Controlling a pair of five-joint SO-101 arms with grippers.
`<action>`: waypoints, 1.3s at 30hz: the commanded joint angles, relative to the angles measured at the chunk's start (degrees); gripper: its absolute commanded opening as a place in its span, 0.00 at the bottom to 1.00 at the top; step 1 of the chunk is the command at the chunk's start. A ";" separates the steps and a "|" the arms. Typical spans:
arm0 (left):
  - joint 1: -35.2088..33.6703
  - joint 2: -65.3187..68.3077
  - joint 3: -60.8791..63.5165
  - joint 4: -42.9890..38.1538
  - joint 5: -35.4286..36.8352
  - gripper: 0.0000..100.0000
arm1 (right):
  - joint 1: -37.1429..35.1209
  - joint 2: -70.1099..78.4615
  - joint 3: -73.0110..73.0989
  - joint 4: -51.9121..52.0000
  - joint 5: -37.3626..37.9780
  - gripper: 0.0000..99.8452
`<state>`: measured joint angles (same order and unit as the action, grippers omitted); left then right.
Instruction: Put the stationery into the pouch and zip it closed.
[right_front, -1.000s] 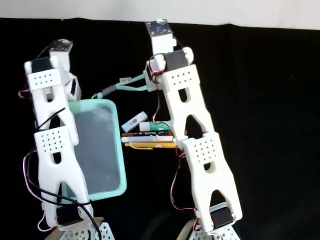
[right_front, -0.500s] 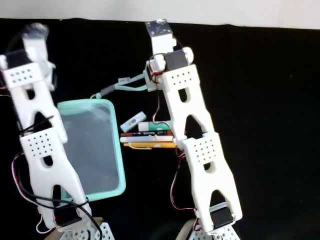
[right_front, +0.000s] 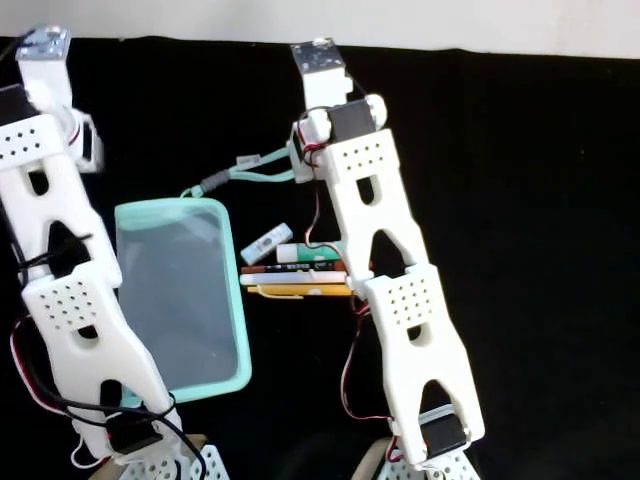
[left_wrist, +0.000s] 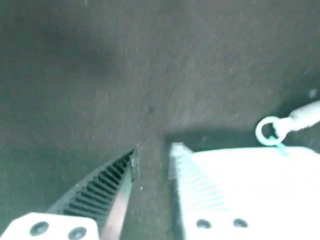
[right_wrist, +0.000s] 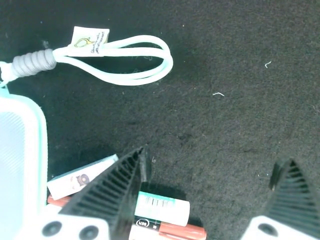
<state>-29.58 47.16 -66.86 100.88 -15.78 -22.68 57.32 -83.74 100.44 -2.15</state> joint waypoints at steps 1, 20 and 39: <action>-1.45 -6.90 6.29 0.35 -0.09 0.28 | -1.10 -1.45 -0.75 0.57 -0.62 0.37; -1.98 -6.20 21.67 -8.09 0.26 0.29 | -7.87 -1.45 -0.75 0.57 -0.35 0.37; -2.59 0.04 19.21 -8.70 -1.23 0.29 | -7.96 -1.45 -0.75 0.57 -0.53 0.37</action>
<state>-31.52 48.04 -45.41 87.25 -13.67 -30.15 57.32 -83.74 100.44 -2.15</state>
